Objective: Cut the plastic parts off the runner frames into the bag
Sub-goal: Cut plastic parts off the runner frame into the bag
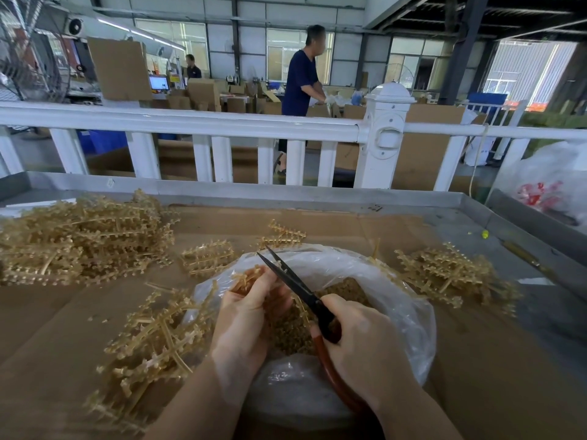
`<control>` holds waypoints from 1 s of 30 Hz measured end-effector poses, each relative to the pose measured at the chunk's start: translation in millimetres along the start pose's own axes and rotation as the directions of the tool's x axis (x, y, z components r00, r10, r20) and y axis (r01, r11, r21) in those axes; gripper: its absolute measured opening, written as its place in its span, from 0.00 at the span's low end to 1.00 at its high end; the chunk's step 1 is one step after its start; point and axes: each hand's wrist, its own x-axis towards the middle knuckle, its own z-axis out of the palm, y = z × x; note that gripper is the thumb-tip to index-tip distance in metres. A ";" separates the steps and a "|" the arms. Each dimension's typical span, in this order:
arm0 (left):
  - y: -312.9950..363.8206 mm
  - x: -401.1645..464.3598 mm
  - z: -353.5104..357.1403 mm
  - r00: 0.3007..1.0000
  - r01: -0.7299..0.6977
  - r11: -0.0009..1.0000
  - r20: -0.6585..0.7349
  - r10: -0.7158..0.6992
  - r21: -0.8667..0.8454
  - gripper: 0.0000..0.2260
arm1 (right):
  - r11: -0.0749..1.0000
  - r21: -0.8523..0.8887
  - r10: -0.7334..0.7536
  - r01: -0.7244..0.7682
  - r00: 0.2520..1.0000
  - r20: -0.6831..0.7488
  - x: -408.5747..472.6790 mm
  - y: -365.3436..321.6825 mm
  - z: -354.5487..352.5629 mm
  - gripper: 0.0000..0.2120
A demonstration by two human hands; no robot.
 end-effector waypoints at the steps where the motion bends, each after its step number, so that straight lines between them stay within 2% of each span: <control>1: -0.2 0.6 -0.6 1.000 0.002 1.000 -0.005 -0.002 0.000 0.02 | 1.000 0.004 0.000 0.000 1.000 0.000 -0.1 0.3 0.1 0.06; 6: 1.3 2.0 -1.6 0.999 0.038 0.999 0.010 -0.038 -0.026 0.03 | 1.000 0.010 0.002 -0.002 1.000 -0.012 -0.6 1.6 1.5 0.07; 12: 2.3 2.9 -4.2 0.997 0.072 0.997 0.026 -0.071 -0.024 0.11 | 1.000 0.015 0.022 -0.022 1.000 -0.022 -1.0 1.9 2.0 0.07; 19: 1.7 2.3 -7.1 0.997 0.065 0.998 0.053 -0.064 -0.021 0.03 | 0.999 0.031 0.021 -0.020 1.000 -0.016 -1.4 2.4 1.5 0.07; 30: 0.8 -1.7 -1.6 0.999 0.039 0.999 -0.034 -0.040 -0.027 0.07 | 0.999 -0.010 0.033 -0.033 0.999 -0.020 -2.0 2.6 2.9 0.09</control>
